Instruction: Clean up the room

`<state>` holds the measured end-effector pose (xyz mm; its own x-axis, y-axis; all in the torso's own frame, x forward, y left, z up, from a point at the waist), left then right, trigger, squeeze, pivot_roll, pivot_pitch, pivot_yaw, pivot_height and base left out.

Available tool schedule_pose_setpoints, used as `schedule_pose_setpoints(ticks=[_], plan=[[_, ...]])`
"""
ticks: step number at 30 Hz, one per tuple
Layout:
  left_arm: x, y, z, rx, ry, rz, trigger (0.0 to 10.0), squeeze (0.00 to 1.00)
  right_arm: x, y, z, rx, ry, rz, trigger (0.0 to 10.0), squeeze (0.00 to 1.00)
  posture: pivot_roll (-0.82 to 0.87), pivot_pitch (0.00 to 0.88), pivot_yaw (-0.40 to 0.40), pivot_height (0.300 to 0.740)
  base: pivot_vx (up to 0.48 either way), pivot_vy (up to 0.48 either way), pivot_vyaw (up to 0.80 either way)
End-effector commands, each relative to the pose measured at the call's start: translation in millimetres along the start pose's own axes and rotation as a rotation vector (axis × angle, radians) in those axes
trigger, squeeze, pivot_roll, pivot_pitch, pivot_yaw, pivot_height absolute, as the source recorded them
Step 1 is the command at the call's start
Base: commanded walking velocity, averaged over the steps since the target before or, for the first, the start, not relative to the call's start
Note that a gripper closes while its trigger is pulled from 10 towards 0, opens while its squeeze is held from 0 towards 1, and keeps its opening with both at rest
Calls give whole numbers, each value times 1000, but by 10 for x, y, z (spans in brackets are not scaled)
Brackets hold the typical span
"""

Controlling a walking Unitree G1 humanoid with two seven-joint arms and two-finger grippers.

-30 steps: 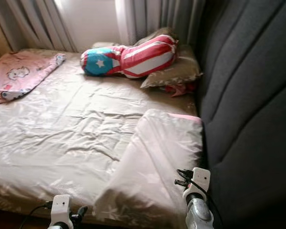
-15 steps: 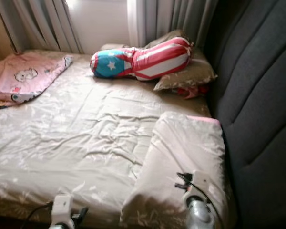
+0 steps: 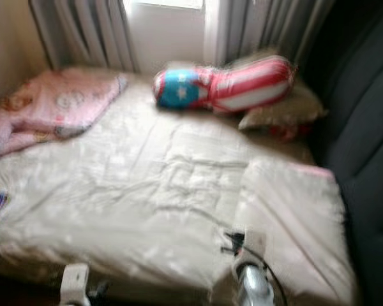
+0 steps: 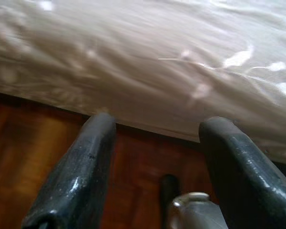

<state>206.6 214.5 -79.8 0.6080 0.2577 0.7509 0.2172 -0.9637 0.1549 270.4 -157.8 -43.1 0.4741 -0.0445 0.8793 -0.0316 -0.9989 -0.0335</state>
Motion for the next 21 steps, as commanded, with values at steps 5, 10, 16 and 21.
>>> schedule_pose_setpoints(ticks=[5, 10, 16, 21], plan=[[20, 89, 23, -21, 6, 1, 10000, 0, -32, 115, -16, -33, -16, 6, 10000, 0, -4, 30, -20, 740, 0, 480, 0], [22, 81, 26, -17, 0, 3, 10000, 0, -160, 76, -52, 2, -74, 5, 10000, 0, -2, 33, -19, 740, 0, 480, 0], [-31, 45, 19, 9, -36, 4, 10000, 0, -503, 138, -194, -13, -235, -36, 10000, 0, 3, 27, -24, 740, 0, 480, 0], [-83, 12, 5, 25, -66, 7, 10000, 0, -689, 217, -298, -36, -321, -56, 10000, 0, -4, 24, -25, 740, 0, 480, 0]])
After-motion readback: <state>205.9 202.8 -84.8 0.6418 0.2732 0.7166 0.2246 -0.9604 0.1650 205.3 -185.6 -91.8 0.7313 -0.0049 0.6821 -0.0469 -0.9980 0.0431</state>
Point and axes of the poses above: a point about 5 cm out from each wrist's last joint towards the gripper, its own z axis pointing out of the wrist towards the gripper, its own x axis along the axis of the wrist's last joint, y = z × x, the point moved 2 cm from there along z, pointing out of the wrist towards the gripper, and after that the axes turned 11 degrees about -z, right-handed, at the moved point
